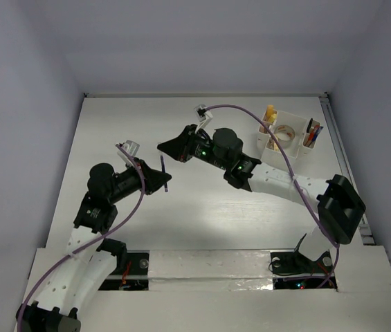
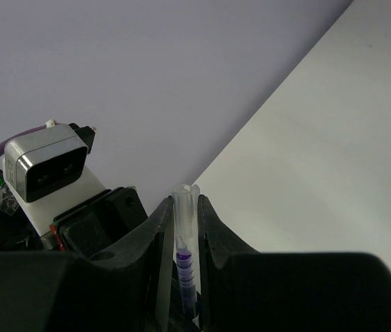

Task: Sort the stationery into containers
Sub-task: Close the pen cap on the pen.

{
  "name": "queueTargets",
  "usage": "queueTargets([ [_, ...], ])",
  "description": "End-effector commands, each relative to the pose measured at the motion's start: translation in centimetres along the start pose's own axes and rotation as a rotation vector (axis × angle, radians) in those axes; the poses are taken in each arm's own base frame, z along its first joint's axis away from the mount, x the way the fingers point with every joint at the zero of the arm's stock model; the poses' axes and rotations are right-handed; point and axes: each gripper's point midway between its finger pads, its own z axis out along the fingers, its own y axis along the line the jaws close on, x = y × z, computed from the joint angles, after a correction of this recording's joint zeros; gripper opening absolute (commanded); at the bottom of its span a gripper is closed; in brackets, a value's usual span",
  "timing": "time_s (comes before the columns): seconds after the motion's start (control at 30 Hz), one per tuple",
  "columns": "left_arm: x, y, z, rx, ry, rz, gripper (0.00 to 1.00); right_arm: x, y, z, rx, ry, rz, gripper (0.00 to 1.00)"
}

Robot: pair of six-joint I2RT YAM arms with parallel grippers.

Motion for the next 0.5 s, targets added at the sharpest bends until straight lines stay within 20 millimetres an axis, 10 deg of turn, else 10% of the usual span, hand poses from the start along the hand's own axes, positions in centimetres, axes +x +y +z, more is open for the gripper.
queueTargets([
  [0.0, -1.2, -0.5, -0.2, 0.01, -0.048, 0.039, 0.0, -0.1, 1.7, -0.5, -0.046, 0.018, -0.028, 0.0],
  [0.47, -1.6, -0.4, -0.2, -0.003, -0.044, 0.062, 0.0, 4.4, 0.4, -3.7, -0.008, 0.238, -0.062, 0.0],
])
